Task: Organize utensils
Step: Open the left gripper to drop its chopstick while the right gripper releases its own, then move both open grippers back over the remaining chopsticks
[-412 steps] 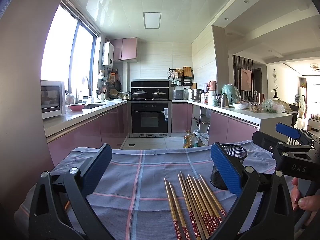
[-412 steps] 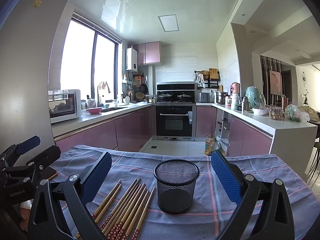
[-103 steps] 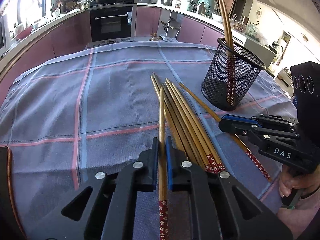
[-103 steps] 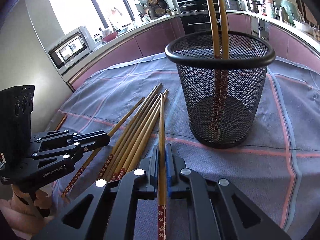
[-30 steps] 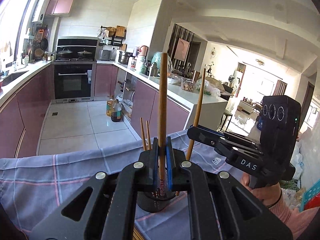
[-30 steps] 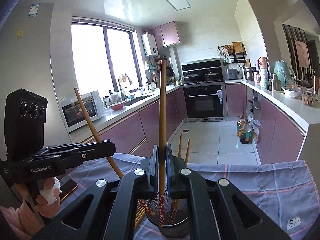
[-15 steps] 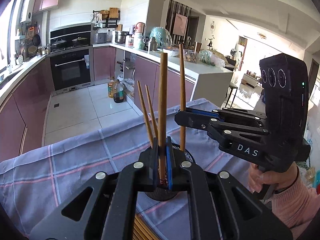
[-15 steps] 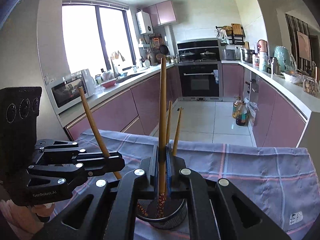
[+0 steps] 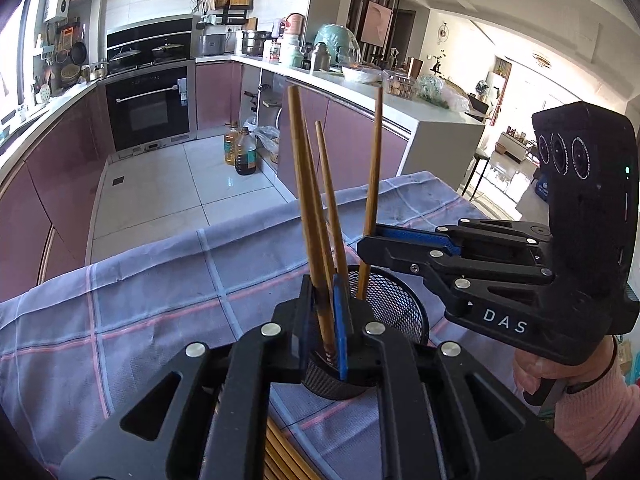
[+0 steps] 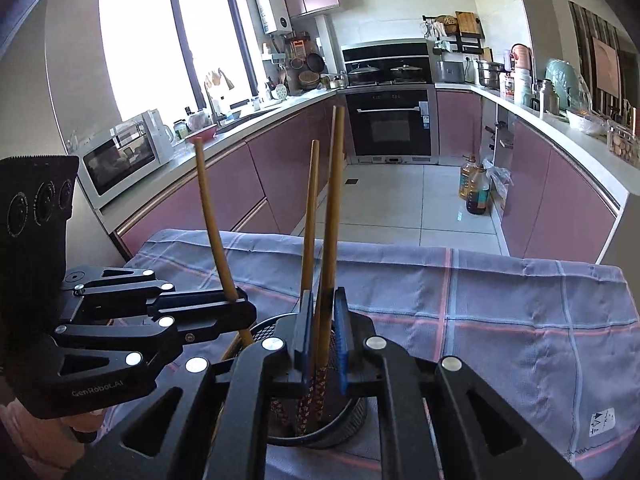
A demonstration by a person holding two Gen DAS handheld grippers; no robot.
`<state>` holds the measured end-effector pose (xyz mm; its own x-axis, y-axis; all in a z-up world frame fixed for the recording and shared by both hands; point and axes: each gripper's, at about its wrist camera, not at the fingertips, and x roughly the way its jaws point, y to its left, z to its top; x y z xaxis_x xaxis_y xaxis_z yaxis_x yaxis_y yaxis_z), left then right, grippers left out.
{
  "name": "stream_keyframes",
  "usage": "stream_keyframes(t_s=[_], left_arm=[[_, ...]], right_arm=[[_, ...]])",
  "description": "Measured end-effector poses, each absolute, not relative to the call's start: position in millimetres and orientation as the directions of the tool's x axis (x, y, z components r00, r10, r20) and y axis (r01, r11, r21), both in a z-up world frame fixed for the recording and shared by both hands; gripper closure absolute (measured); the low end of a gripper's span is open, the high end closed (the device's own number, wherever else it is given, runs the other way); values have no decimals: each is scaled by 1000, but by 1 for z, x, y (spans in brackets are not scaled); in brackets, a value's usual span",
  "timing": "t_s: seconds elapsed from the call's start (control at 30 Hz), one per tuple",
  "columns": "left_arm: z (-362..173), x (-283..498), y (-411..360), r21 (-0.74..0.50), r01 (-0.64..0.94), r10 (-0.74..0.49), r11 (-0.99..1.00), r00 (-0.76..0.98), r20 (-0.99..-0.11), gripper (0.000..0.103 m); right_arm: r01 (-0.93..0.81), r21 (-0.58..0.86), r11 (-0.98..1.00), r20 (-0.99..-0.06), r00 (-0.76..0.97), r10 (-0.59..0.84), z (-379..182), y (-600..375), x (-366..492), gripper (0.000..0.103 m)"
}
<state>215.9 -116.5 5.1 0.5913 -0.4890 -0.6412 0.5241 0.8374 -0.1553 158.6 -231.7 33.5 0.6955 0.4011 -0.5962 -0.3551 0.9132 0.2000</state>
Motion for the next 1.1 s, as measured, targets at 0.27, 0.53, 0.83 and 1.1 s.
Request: stream_keyframes(t_s=[0.27,0.53,0.83,1.1], left_arm=[[8,206,-106,-157,500,-481,852,626,-614,84],[13,175,-74,-132,457,-448,880,705,-550,62],[-20,138,-29,-99,382,-366,919,728,-580,53],[-79,131,-14,-73,340,-290,938,650,-702,53]], right_arm=[[-333,196,922,-580,719,383,36,-235,160,87],[-396,175,902,-502,752,427,51,-231,120,74],[-544,190,817,-501,662,558,37,-200,65,64],[-515,260,817,-629,552,548,-20,-174,66,64]])
